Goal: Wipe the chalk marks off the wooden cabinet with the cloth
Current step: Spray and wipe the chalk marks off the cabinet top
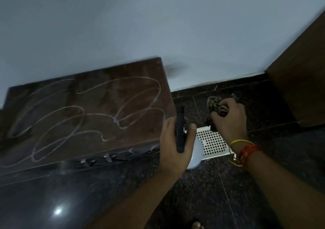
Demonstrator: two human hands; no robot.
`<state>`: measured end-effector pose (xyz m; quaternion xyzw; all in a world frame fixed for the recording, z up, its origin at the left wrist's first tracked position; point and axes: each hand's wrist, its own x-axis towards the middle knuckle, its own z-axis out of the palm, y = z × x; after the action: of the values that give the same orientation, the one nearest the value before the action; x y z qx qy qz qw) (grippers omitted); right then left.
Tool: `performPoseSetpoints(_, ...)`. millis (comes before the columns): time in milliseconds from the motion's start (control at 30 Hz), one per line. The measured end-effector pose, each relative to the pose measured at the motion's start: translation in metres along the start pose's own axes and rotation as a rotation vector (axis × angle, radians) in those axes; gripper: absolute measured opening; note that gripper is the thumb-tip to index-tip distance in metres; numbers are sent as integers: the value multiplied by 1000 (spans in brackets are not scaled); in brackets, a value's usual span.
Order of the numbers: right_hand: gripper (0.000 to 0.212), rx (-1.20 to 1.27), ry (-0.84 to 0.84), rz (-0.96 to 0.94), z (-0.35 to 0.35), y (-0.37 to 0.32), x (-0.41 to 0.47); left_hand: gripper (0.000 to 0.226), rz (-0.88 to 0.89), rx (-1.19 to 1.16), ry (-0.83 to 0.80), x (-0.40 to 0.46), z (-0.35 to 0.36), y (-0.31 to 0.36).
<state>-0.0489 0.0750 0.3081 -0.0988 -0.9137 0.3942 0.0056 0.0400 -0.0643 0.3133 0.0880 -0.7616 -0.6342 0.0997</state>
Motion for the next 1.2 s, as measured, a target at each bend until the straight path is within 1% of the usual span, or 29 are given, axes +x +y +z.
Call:
performPoseSetpoints(100,29,17,15,-82,9,-42,-12,9,-56,-82,14,-4,-34,27)
performPoseSetpoints(133,31,25,14,-103,13,-55,-17,12,-74,-104,23,-6,-46,33)
performPoseSetpoints(200,38,39,2,-141,23,-79,-27,17,-84,-112,46,-7,-71,40)
performPoseSetpoints(267,43,35,-20,-177,35,-101,-39,20,-130,-111,90,-9,-98,41)
performPoseSetpoints(333,43,30,-38,-202,47,-119,-53,24,-190,-121,164,-10,-124,39)
performPoseSetpoints(433,37,3,-84,-188,63,-140,-71,20,-247,-120,233,-15,-165,36)
performPoseSetpoints(567,35,-32,-120,-169,87,-159,-93,14,-327,-91,302,-26,-217,22)
performPoseSetpoints(733,37,-73,-119,-170,119,-175,-115,20,-459,-57,377,-38,-270,-8)
performPoseSetpoints(1000,36,-115,-138,-148,155,-194,-146,22,-521,55,492,-55,-340,-31)
performPoseSetpoints(1200,36,-131,-153,-124,176,-207,-158,20,-542,58,518,-53,-381,-32)
